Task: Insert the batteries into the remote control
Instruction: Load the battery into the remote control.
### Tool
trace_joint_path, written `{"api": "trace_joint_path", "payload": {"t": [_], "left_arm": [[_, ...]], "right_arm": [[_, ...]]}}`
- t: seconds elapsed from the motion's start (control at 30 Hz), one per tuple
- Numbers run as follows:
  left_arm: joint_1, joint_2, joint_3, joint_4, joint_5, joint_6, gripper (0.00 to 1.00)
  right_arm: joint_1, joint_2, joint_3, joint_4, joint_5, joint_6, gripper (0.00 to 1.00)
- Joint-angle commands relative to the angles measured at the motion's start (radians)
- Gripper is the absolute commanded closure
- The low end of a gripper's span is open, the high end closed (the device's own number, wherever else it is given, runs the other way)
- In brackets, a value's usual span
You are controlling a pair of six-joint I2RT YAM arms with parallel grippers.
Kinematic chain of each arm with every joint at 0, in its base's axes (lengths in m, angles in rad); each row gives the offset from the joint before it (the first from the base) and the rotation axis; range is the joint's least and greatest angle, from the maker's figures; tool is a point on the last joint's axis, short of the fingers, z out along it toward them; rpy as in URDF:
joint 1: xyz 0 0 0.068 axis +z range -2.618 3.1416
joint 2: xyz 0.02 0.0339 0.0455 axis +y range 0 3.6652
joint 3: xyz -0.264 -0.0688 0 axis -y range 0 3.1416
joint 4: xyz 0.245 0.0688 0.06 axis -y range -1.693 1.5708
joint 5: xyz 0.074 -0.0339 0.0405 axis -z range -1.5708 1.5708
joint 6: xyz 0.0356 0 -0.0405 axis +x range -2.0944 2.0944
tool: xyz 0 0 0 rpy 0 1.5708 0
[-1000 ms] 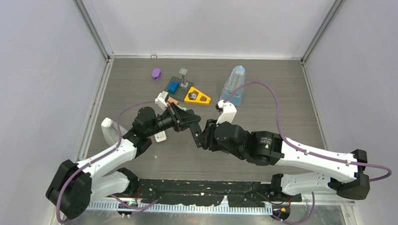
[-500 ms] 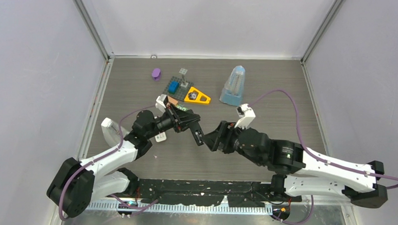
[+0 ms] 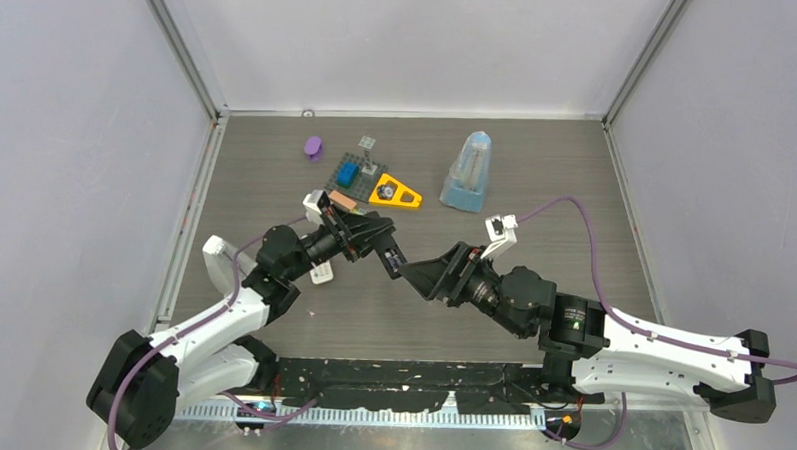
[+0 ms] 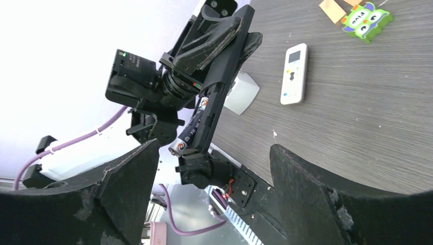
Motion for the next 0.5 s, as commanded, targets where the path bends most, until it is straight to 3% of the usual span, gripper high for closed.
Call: {"api": "trace_joint_path", "payload": {"t": [0.0,0.47], "left_arm": [[0.004,-0.03,0.001,0.024,-0.015,-0.048,1.0],[0.002,-0.069,0.007,-0.008,-0.001,-0.038,1.0]], "right_arm": [[0.001,0.0,0.005,0.104,0.025,0.022,0.16],[0.001,0.042,0.062,0.007,0.054,0.059,0.22]]}}
